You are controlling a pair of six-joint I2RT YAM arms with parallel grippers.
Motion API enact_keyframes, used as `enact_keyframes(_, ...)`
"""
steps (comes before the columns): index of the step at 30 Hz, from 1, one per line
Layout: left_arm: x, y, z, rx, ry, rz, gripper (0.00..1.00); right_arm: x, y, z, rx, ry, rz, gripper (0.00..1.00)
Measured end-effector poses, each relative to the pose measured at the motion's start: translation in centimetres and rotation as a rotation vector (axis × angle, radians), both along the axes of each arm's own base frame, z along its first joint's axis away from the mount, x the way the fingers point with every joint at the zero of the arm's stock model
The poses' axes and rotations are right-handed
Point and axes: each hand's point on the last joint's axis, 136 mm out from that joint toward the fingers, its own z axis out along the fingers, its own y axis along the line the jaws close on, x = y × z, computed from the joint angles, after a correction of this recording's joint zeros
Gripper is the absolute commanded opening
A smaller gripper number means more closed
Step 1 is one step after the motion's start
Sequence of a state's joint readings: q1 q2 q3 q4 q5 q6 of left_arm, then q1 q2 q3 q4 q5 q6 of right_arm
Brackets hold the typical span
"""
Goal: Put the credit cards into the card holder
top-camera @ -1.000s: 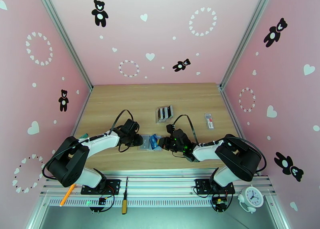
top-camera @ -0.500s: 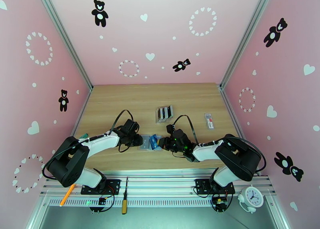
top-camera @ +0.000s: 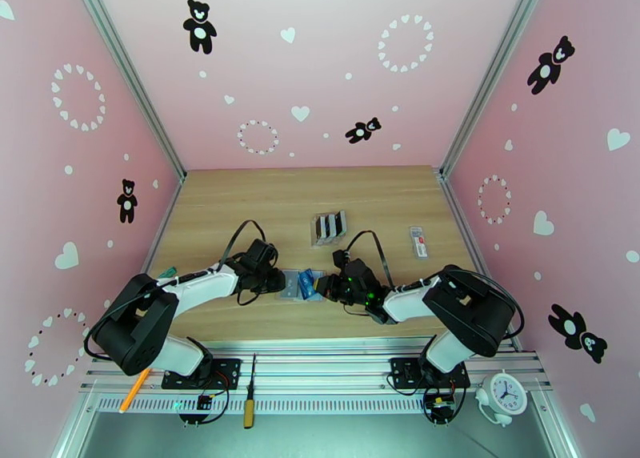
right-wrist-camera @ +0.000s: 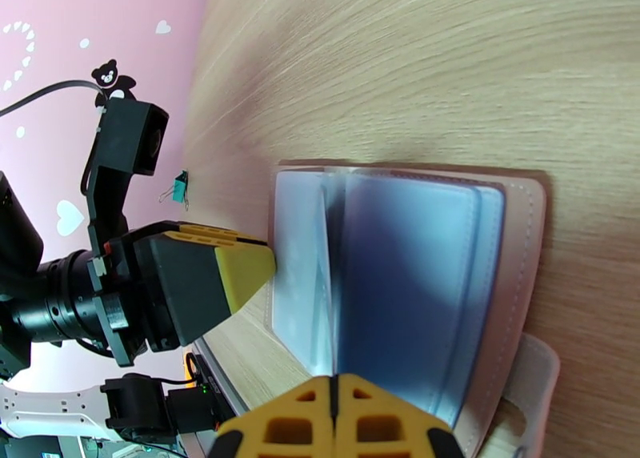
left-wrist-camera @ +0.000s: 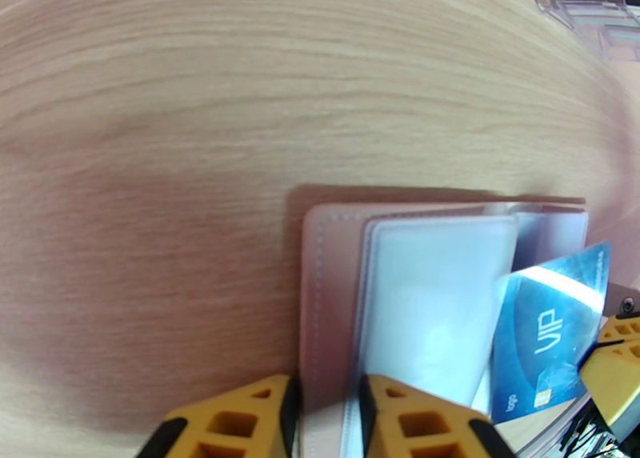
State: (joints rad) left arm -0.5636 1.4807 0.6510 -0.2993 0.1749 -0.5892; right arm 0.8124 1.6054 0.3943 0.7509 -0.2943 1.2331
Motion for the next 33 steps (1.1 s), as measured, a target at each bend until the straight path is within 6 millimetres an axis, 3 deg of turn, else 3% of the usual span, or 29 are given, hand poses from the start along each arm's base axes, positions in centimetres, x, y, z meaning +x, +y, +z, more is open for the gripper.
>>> enact_keyframes(12, 0.1, -0.2, 0.0, -0.024, -0.010, 0.026, 0.26, -0.1, -0.2, -1.8, -0.023, 0.049, -0.020, 0.04)
enact_keyframes(20, 0.0, -0.2, 0.0, -0.033, -0.014, 0.035, 0.25, 0.1, 0.0, -1.7, -0.009, 0.053, -0.025, 0.05)
enact_keyframes(25, 0.0, -0.2, 0.0, -0.037, -0.021, 0.034, 0.24, 0.3, 0.0, -1.6, -0.013, 0.051, -0.031, 0.18)
enact_keyframes(33, 0.0, -0.3, 0.0, -0.043, -0.023, 0.038, 0.25, 0.6, 0.3, -1.6, -0.025, 0.062, -0.033, 0.21)
